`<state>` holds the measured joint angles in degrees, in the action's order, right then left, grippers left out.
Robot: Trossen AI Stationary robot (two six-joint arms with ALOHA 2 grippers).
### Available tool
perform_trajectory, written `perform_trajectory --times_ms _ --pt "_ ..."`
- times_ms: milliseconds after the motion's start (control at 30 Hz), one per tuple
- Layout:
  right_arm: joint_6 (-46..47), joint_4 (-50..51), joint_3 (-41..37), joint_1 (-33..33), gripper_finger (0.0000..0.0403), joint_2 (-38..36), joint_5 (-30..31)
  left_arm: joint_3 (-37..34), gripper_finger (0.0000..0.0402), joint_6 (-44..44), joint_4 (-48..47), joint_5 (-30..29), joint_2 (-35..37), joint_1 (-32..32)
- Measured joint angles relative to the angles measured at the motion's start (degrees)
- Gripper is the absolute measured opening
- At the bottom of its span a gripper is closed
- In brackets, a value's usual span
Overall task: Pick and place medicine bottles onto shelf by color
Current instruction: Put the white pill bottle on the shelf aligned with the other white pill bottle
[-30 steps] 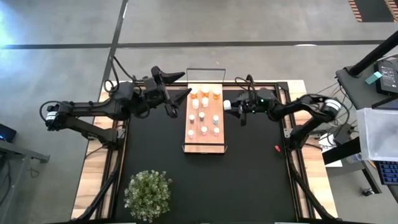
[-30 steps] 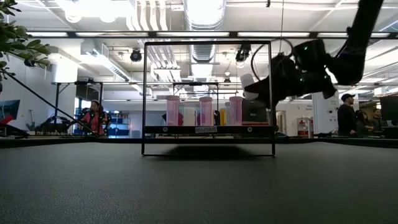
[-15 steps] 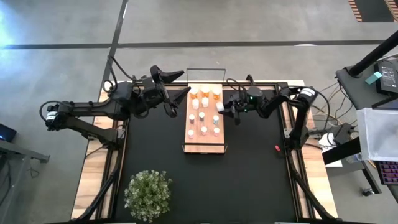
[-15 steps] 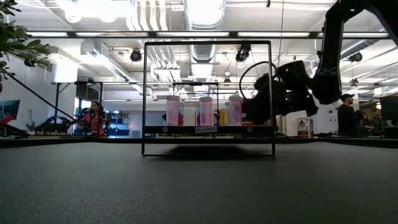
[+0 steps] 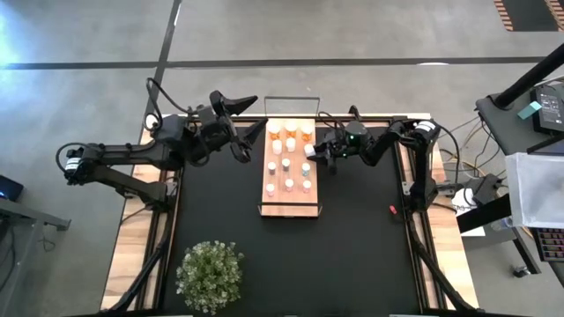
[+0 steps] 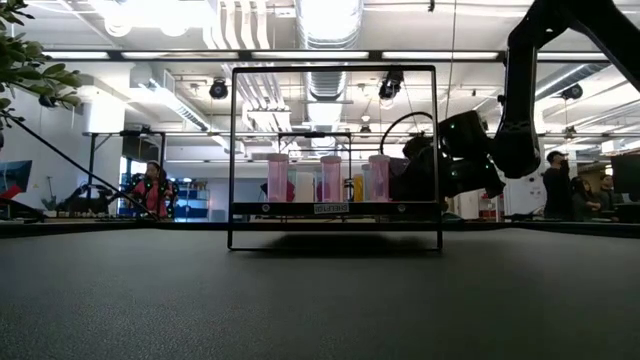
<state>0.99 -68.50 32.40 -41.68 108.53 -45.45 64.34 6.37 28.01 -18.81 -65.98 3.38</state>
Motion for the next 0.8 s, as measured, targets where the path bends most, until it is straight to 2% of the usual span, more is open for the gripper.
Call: perform_trajectory --times_ms 133,333,533,667,800 --pt "0.0 0.0 0.1 0.0 0.0146 0.1 0.0 0.0 0.0295 0.0 -2.1 -0.1 0.4 0.0" --pt "1.6 0.0 0.1 0.0 0.0146 0.0 0.0 -0.2 0.0295 -0.1 -22.7 0.3 7.3 0.0" --pt "3.8 -0.7 0.1 0.0 0.0146 0.0 0.0 -4.6 0.0295 -4.6 -33.3 0.5 14.7 0.0" --pt "5.7 -2.7 0.1 0.0 0.0146 -0.1 0.0 -12.1 0.0295 -9.1 -34.0 0.5 20.9 0.0" --pt "8.3 -4.7 0.1 0.0 0.0146 -0.1 0.0 -23.1 0.0295 -11.5 -27.4 0.4 27.8 0.0"
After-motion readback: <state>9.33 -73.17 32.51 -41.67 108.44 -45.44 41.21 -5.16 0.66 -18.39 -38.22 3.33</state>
